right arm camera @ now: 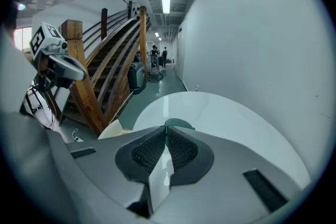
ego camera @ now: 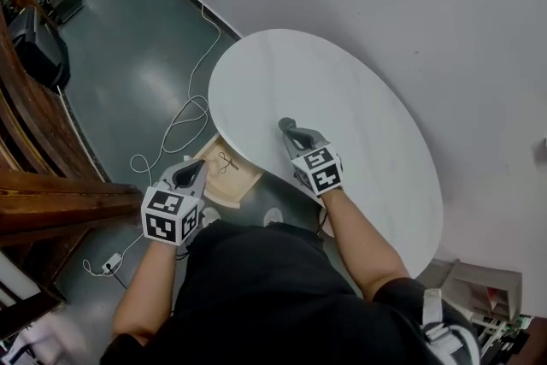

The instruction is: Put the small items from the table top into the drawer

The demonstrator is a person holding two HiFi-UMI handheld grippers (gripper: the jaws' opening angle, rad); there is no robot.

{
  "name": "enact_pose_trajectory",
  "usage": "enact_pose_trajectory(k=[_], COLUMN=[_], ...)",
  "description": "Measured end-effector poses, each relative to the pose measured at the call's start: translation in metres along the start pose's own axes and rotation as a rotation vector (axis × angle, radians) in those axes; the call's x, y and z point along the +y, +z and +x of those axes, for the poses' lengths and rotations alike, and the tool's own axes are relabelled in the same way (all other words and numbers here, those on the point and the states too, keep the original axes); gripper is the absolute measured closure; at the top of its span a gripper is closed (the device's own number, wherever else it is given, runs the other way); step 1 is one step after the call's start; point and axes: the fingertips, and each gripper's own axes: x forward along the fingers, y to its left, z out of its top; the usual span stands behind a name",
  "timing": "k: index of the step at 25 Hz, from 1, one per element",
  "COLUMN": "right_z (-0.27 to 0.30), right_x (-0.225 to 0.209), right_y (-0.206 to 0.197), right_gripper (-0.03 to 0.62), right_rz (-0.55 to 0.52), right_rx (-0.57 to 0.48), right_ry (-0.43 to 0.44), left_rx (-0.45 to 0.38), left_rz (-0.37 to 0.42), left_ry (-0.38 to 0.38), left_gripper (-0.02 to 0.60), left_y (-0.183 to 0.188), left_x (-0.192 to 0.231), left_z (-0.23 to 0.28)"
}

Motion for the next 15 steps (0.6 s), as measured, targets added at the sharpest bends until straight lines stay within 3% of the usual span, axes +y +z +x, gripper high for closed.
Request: enact_pose_trajectory(k=[7, 15], right_z=[-0.034, -0.048], right_x=[0.036, 0.063], right_y=[0.016, -0.004], right_gripper=[0.574, 0.574], right_rz=[0.046, 0.077], right_rx=[-0.062, -0.042], right_ry=[0.005, 0.006], left_rx=[0.016, 0.041], left_rz=[0.036, 0.077], left_ry=[-0.075, -0.137], left_gripper=[0.566, 0.566], left_y=[-0.002, -0.006], left_x=[-0.007, -0.014], left_z=[0.009, 0.015])
